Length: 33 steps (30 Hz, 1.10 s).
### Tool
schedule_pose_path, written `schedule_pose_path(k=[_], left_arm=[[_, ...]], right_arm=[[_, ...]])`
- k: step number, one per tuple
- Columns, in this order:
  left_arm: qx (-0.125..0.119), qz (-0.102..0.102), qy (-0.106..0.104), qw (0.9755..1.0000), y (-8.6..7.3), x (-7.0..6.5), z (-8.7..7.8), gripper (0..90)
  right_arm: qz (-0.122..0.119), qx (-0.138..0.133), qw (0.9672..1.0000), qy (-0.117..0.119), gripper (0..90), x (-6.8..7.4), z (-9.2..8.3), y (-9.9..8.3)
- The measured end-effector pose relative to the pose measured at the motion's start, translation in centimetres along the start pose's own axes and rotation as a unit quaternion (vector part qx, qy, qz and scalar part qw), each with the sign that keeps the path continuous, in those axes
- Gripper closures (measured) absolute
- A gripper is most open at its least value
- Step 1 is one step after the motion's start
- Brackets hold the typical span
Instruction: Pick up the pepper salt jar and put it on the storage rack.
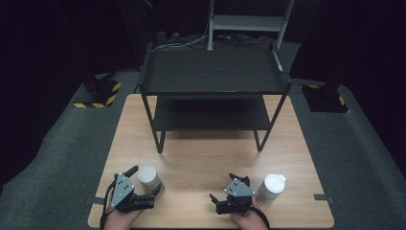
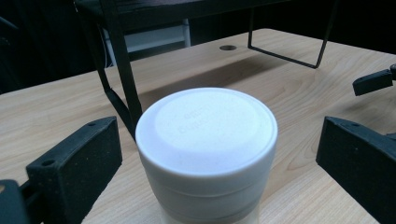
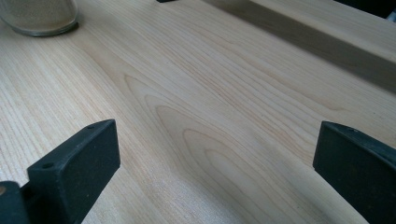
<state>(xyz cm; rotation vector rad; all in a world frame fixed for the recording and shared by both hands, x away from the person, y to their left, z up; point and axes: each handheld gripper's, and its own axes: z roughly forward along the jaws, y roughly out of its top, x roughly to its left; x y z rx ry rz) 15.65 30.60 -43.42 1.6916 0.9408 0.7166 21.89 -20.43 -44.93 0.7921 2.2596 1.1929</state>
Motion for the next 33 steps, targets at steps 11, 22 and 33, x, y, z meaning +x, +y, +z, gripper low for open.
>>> schedule_pose_path(k=[11, 22, 33], left_arm=[[0.002, -0.021, 0.003, 0.9998, -1.1, 0.7, 0.5, 5.4], [0.001, -0.018, -0.012, 0.9998, -1.5, 1.3, 0.4, 24.3], [0.000, -0.022, -0.017, 0.9996, -1.7, 1.4, 0.5, 33.4]], right_arm=[[-0.003, -0.001, 1.0000, -0.001, 0.0, 0.1, 0.0, 0.0], [-0.004, -0.001, 1.0000, -0.001, 0.0, 0.1, 0.0, 0.0], [-0.004, 0.000, 1.0000, -0.001, 0.0, 0.1, 0.0, 0.0]])
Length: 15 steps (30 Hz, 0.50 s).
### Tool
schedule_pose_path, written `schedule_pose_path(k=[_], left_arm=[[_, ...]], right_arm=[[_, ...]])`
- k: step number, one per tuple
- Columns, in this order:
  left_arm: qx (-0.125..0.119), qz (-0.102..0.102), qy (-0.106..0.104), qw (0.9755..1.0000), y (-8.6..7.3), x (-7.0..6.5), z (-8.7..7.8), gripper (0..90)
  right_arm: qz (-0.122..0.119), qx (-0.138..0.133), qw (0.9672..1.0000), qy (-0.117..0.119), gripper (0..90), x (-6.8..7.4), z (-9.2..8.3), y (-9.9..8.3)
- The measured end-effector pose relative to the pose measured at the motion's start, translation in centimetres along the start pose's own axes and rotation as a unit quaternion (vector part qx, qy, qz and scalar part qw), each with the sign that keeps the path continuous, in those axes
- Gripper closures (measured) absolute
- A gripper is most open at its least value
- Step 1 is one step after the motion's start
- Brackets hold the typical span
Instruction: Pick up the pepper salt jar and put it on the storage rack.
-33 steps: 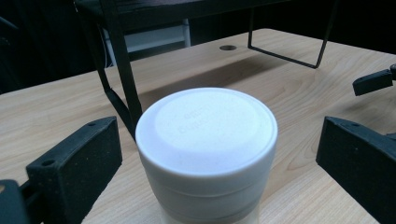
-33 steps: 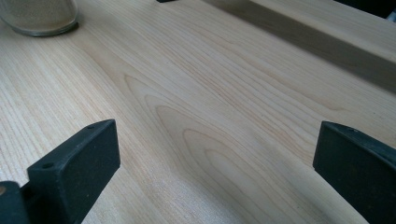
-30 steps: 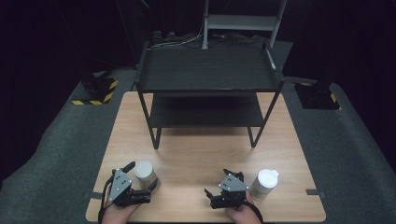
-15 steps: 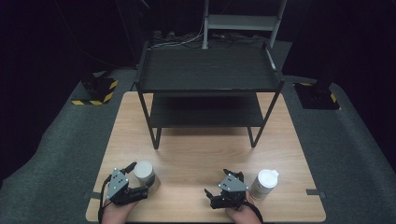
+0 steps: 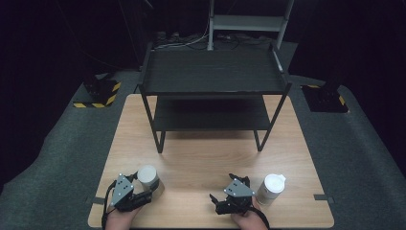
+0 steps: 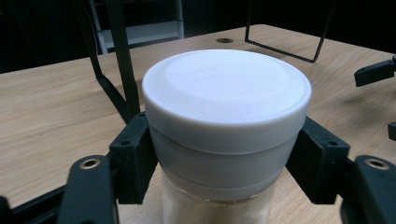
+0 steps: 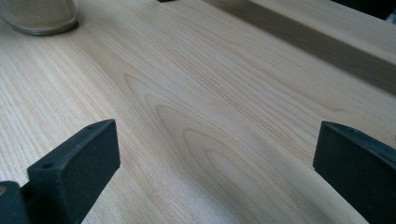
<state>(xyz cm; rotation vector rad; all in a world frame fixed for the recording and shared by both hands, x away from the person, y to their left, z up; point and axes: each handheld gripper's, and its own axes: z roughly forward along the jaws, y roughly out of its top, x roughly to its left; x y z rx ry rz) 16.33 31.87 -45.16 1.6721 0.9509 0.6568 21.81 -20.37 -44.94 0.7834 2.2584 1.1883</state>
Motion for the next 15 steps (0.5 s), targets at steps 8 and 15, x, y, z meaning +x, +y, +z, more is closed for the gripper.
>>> schedule_pose_path(k=[8, 15], left_arm=[[0.000, 0.002, -0.001, 1.0000, 0.03, 0.09, 0.02, 33.8], [-0.003, -0.002, -0.004, 1.0000, 0.07, 0.34, 0.36, 34.0]], right_arm=[[0.000, 0.000, 1.0000, 0.000, 0.0, 0.01, 0.01, 0.00], [0.003, -0.001, 1.0000, -0.004, 0.0, 0.09, -0.02, -0.04]])
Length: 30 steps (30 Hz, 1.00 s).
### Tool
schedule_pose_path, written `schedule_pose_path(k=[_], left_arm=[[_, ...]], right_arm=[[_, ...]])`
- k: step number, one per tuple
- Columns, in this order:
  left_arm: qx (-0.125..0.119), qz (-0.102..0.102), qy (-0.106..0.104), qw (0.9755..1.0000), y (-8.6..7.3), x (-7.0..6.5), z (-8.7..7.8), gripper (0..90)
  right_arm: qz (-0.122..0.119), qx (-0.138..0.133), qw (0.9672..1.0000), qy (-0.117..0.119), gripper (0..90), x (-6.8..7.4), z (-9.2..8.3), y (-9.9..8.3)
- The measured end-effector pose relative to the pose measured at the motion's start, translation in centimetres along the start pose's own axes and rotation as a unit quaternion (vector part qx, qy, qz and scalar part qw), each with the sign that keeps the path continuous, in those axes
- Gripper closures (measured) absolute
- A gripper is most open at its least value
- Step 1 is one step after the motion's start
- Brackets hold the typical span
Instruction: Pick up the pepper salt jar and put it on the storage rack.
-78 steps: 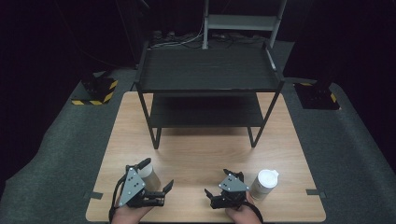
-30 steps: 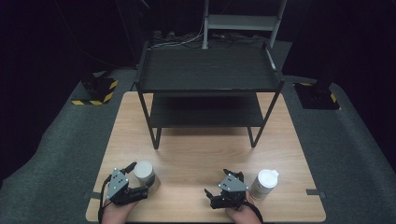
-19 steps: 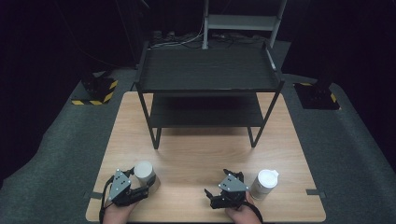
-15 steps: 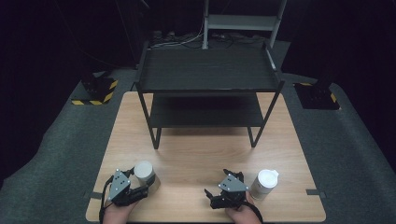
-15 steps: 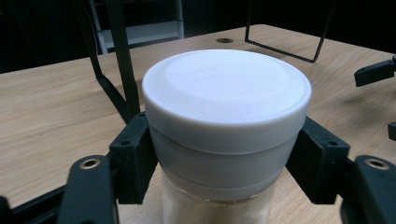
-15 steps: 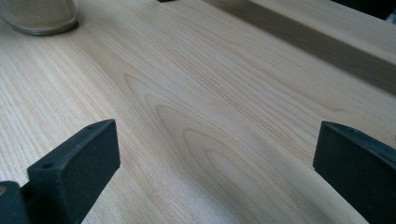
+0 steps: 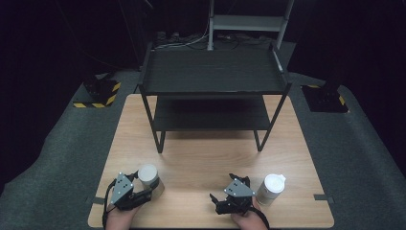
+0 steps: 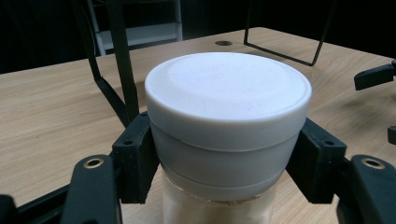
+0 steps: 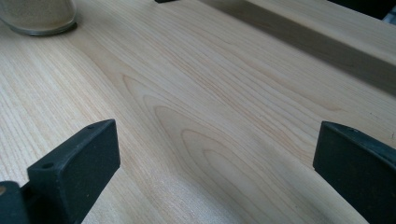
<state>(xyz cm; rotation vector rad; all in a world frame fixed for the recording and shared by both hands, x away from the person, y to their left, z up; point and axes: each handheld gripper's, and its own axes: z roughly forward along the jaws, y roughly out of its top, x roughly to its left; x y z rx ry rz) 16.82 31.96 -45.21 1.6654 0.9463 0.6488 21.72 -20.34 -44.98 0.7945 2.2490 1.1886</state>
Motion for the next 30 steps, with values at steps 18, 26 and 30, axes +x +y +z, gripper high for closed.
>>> schedule_pose_path(k=[18, 26, 30], left_arm=[[0.002, -0.008, 0.002, 1.0000, 0.5, -0.3, 0.1, 34.1], [-0.019, -0.012, -0.002, 0.9998, 1.4, -1.1, -0.5, 34.1], [-0.029, -0.035, -0.020, 0.9988, 1.9, -0.9, -0.6, 34.1]], right_arm=[[-0.009, -0.005, 0.9999, 0.003, 0.0, 0.1, -0.1, -0.2], [-0.011, -0.002, 0.9999, 0.011, 0.0, -0.2, -0.1, -0.1], [-0.007, -0.004, 0.9999, 0.012, 0.0, -0.3, -0.1, -0.1]])
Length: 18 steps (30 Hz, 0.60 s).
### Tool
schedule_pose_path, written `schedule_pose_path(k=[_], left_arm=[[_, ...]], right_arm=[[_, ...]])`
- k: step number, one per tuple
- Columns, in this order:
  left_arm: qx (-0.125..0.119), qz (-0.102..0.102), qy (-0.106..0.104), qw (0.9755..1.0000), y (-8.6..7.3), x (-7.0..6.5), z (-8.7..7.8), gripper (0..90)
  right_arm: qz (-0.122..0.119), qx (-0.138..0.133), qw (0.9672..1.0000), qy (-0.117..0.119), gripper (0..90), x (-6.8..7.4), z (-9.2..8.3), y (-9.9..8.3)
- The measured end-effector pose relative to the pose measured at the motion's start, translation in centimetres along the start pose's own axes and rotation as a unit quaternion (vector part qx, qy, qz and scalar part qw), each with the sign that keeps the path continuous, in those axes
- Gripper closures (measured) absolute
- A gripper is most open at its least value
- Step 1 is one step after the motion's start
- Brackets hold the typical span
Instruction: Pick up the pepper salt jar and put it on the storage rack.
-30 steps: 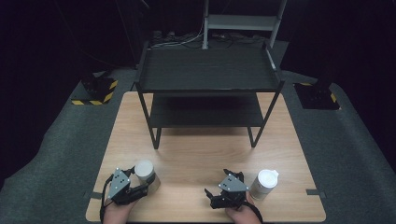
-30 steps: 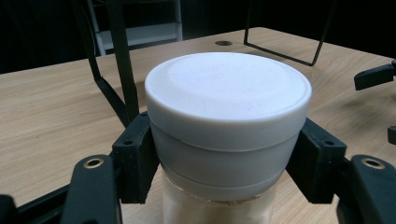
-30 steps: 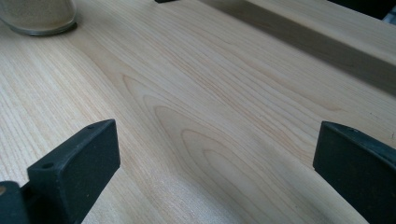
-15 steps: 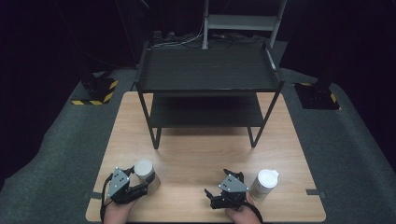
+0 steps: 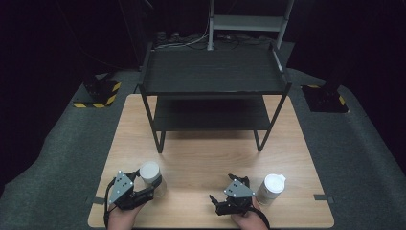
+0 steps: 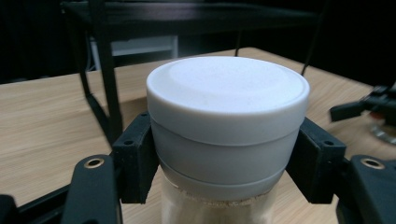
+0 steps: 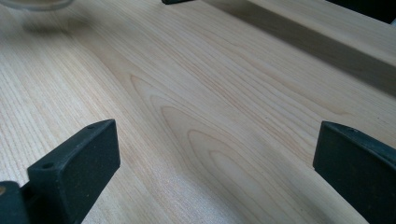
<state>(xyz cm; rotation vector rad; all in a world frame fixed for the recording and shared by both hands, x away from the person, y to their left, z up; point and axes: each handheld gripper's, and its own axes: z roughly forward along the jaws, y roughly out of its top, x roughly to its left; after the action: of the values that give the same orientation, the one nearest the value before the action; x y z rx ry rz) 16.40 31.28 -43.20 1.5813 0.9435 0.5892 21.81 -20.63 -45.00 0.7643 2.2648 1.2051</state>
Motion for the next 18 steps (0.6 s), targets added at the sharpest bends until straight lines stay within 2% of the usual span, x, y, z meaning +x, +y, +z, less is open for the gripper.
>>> schedule_pose_path(k=[2, 3, 6, 9, 14, 18], left_arm=[[-0.003, 0.002, -0.001, 1.0000, 0.4, -0.3, 0.0, 34.1], [-0.004, 0.010, 0.002, 0.9999, 0.9, -0.6, 0.0, 34.1], [-0.010, 0.010, 0.003, 0.9999, 1.4, -0.8, 0.0, 34.1], [-0.020, 0.019, 0.008, 0.9996, 2.4, -1.1, 0.0, 34.1], [-0.033, 0.031, 0.008, 0.9990, 4.1, -1.3, 0.2, 34.1], [-0.042, 0.031, 0.002, 0.9986, 5.3, -1.1, 0.3, 34.1]], right_arm=[[-0.001, -0.003, 1.0000, -0.003, 0.0, 0.1, -0.1, -0.1], [-0.002, -0.001, 1.0000, -0.002, 0.0, 0.1, 0.0, 0.0], [-0.001, -0.001, 1.0000, -0.001, 0.0, 0.1, 0.0, 0.0], [0.006, -0.002, 1.0000, -0.002, 0.0, -0.1, -0.1, -0.1], [0.007, -0.002, 1.0000, -0.002, 0.0, -0.1, -0.1, -0.1], [0.006, -0.003, 1.0000, -0.003, 0.0, 0.0, -0.1, -0.1]])
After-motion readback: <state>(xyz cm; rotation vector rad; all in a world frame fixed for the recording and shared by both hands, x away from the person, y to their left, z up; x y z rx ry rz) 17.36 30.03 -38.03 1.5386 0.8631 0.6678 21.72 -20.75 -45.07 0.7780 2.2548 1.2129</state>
